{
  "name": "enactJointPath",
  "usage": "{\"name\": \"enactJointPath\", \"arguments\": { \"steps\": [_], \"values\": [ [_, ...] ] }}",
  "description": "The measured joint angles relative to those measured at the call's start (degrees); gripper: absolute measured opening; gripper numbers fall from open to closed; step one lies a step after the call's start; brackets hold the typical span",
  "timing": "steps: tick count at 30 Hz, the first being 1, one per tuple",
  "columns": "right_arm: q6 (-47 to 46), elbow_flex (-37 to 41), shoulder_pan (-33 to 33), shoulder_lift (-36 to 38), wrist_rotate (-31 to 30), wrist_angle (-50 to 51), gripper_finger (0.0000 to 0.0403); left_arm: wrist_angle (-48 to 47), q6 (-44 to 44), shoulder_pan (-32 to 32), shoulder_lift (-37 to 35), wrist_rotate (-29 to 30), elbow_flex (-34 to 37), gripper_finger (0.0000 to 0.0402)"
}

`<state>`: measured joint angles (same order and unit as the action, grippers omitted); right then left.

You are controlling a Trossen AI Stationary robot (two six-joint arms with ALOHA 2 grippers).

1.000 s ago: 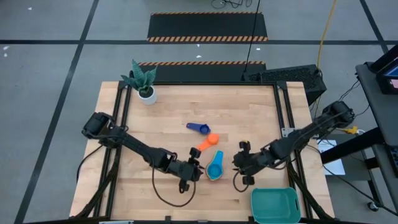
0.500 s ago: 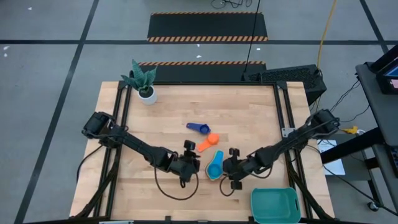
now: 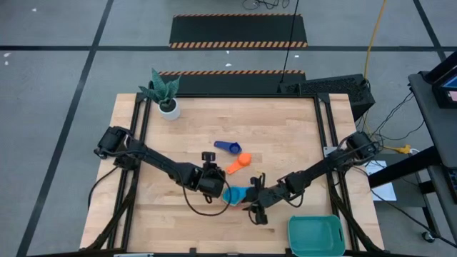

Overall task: Nest measuring cups in basket
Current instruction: Stack the orange measuring cup on top of the light blue measuring cup

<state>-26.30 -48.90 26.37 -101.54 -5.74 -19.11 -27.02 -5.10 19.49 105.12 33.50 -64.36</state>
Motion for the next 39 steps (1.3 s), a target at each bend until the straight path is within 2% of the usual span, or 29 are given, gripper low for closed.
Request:
{"name": "enactJointPath", "arguments": {
  "steps": [2,5,9,12,15,18,23,28,33,39],
  "values": [
    [0.02,0.00,-0.07,0.12,0.07,0.54,0.0137,-1.44,-0.23,0.13,0.00,-0.04,0.00,0.0097],
    [1.07,0.00,-0.07,1.95,3.24,1.17,0.0137,-2.96,-0.27,0.20,0.00,-0.12,0.01,0.0097],
    [2.97,0.00,0.20,7.11,8.67,3.70,0.0137,-3.03,2.47,0.16,0.00,-1.48,0.00,0.0098],
    [4.72,0.00,0.48,12.36,8.58,8.56,0.0137,-0.51,6.76,0.13,0.01,-4.21,0.00,0.0100],
    [6.54,0.02,0.90,17.51,4.33,15.47,0.0137,3.59,12.15,0.35,0.00,-6.37,0.00,0.0112],
    [7.97,0.02,1.54,21.53,-2.50,20.77,0.0137,7.35,18.47,0.37,0.23,-5.28,1.35,0.0132],
    [7.75,0.02,2.80,25.19,-9.16,25.91,0.0137,16.56,27.85,-0.98,0.37,-4.79,5.44,0.0174],
    [9.12,0.04,3.96,25.20,-9.38,26.66,0.0137,19.81,34.30,-3.05,0.39,-3.18,6.88,0.0196],
    [10.28,0.09,4.00,24.87,-9.49,27.58,0.0137,20.01,37.68,-7.33,0.42,-12.67,6.88,0.0187],
    [10.73,0.09,4.00,24.89,-9.49,27.58,0.0137,20.35,42.75,-9.67,0.91,-17.81,6.86,0.0166]
  ]
}}
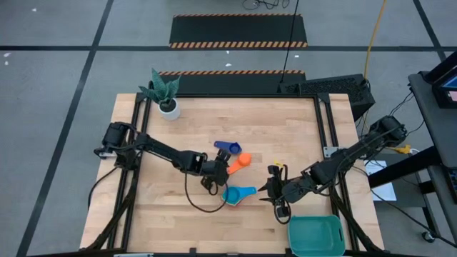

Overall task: Nest measuring cups in basket
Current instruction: Stack the orange measuring cup on top of the light blue measuring cup

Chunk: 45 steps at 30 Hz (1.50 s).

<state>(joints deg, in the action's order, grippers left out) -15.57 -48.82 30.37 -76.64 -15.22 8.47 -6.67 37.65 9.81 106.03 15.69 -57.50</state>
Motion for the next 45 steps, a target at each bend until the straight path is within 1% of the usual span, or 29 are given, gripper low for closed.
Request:
{"name": "enactJointPath", "arguments": {
  "steps": [3,5,10,14,16,19,25,28,31,33,36,39,41,45],
  "values": [
    [-0.13,0.00,0.00,0.00,0.02,0.15,0.0137,0.17,-0.21,-0.36,1.27,-0.09,0.02,0.0165],
    [-0.13,0.00,0.00,0.00,0.02,0.09,0.0137,1.96,0.94,-0.34,2.18,1.54,-0.05,0.0168],
    [0.05,0.00,0.00,0.00,0.09,0.63,0.0137,6.24,4.19,0.07,3.83,3.86,-0.06,0.0193],
    [-0.10,0.00,0.00,0.00,0.24,1.65,0.0137,7.11,5.97,-0.51,4.07,3.21,-0.06,0.0201],
    [-0.11,-0.02,0.02,0.00,0.26,1.73,0.0137,6.75,5.72,-1.32,4.07,1.33,-0.10,0.0196],
    [-0.15,-0.02,0.02,0.00,0.26,1.73,0.0137,5.75,5.00,-2.50,4.05,-1.57,-0.15,0.0178],
    [-0.20,-0.02,0.02,0.00,0.26,1.66,0.0137,5.46,5.81,-3.46,4.07,-5.94,-0.13,0.0124],
    [-0.20,-0.02,0.00,0.00,0.26,1.59,0.0137,5.20,5.78,-3.90,4.12,-7.04,-0.11,0.0088],
    [-0.20,-0.02,0.02,0.00,0.28,1.08,0.0137,5.07,4.79,-4.10,4.16,-7.16,-0.09,0.0040],
    [-0.20,-0.01,0.01,0.00,0.26,0.74,0.0137,5.62,4.42,-3.73,4.13,-6.12,-0.11,0.0015],
    [-0.20,-0.01,0.01,0.00,0.26,0.73,0.0137,6.28,3.75,-2.26,3.43,-3.34,0.01,0.0013],
    [-0.20,-0.02,0.00,0.00,-0.83,0.74,0.0137,5.91,3.58,-0.51,1.46,1.12,0.15,0.0007],
    [-0.19,-0.02,0.00,0.00,-3.26,0.46,0.0137,5.99,2.20,0.54,-0.52,4.98,0.15,0.0007],
    [-0.11,-0.02,-0.04,0.00,-10.78,-2.11,0.0137,6.01,-0.40,2.93,-5.61,11.83,0.18,0.0006]
  ]
}}
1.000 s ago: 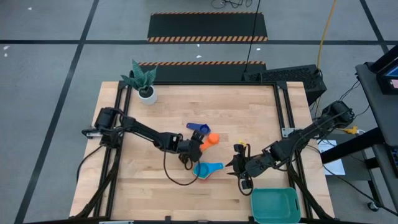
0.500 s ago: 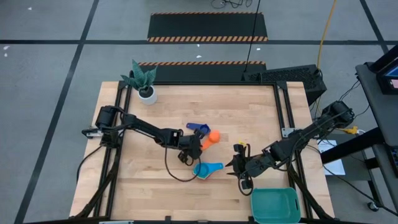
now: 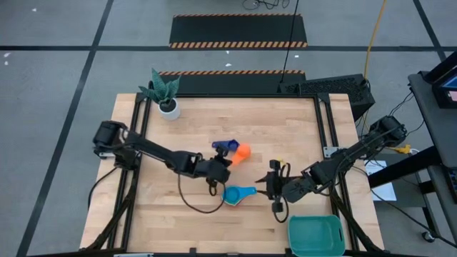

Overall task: Nest measuring cups in basket
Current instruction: Stack the orange measuring cup on top of the light blue measuring cup

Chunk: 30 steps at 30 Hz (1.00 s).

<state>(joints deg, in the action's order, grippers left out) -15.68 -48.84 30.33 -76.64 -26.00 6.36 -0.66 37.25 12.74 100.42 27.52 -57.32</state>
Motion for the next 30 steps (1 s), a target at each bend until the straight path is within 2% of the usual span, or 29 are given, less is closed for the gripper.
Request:
{"name": "enactJointPath", "arguments": {
  "steps": [5,9,13,17,23,26,30],
  "values": [
    [1.16,0.00,0.00,0.00,-2.78,-4.47,0.0137,1.07,-1.16,3.83,-7.26,9.43,-0.07,0.0006],
    [1.81,0.00,-0.38,-0.02,-5.04,-10.33,0.0137,5.34,0.63,7.30,-11.80,15.91,-0.09,0.0006],
    [1.97,-0.02,-1.65,-0.20,-7.86,-17.48,0.0137,13.55,4.65,11.21,-13.91,19.67,-0.11,0.0006],
    [4.04,-0.02,-2.46,-0.20,-7.09,-25.20,0.0137,21.19,8.26,14.62,-14.23,21.54,-0.13,0.0006],
    [4.52,-0.07,-2.89,-2.28,-6.94,-38.55,0.0137,25.07,8.51,18.62,-14.18,26.45,-0.13,0.0005],
    [4.61,-0.04,-3.21,-5.06,-3.35,-44.75,0.0138,26.93,7.53,20.46,-14.14,29.67,-0.13,0.0005],
    [4.99,-0.04,-4.55,-8.59,6.23,-52.91,0.0151,34.10,5.54,22.78,-13.73,29.55,-0.13,0.0005]
  ]
}}
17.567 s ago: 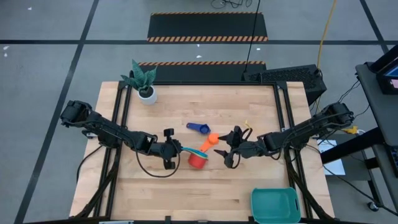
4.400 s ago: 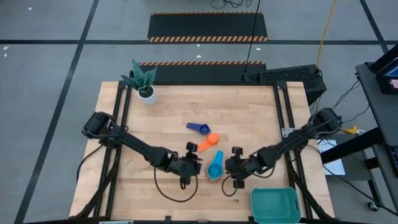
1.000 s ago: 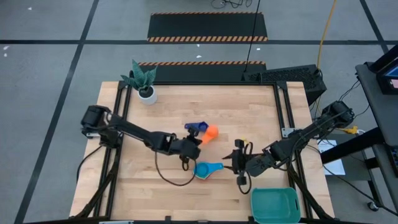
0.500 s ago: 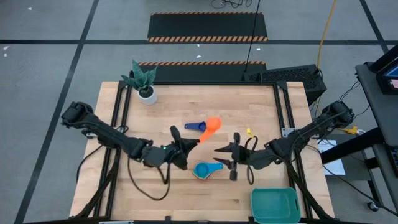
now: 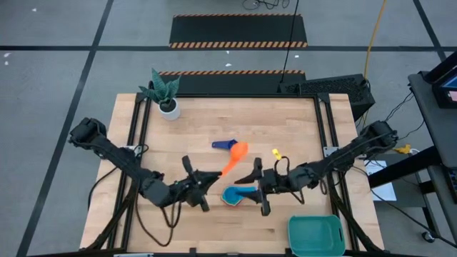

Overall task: Nest measuring cups in basket
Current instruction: Stack the orange measuring cup on top of the light blue measuring cup

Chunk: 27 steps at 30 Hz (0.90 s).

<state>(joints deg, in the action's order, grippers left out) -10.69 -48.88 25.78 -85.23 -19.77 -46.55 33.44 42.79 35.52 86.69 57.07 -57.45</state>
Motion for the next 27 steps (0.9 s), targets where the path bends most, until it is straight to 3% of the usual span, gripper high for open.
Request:
{"name": "enactJointPath", "arguments": {
  "steps": [3,14,22,27],
  "values": [
    [2.92,0.00,-0.68,-1.72,4.73,-5.34,0.0170,6.13,0.93,1.14,1.69,-0.19,-0.04,0.0005],
    [11.95,0.02,-1.52,-2.73,4.93,-10.85,0.0207,31.55,6.68,3.33,11.15,-2.71,-0.07,0.0005],
    [15.19,0.02,-1.77,-2.67,5.60,-17.05,0.0208,46.47,15.41,2.02,15.87,-18.26,-0.07,0.0005],
    [17.68,0.02,-1.82,-2.67,12.69,-25.01,0.0208,49.83,18.57,0.95,15.83,-24.62,-0.07,0.0005]
  ]
}}
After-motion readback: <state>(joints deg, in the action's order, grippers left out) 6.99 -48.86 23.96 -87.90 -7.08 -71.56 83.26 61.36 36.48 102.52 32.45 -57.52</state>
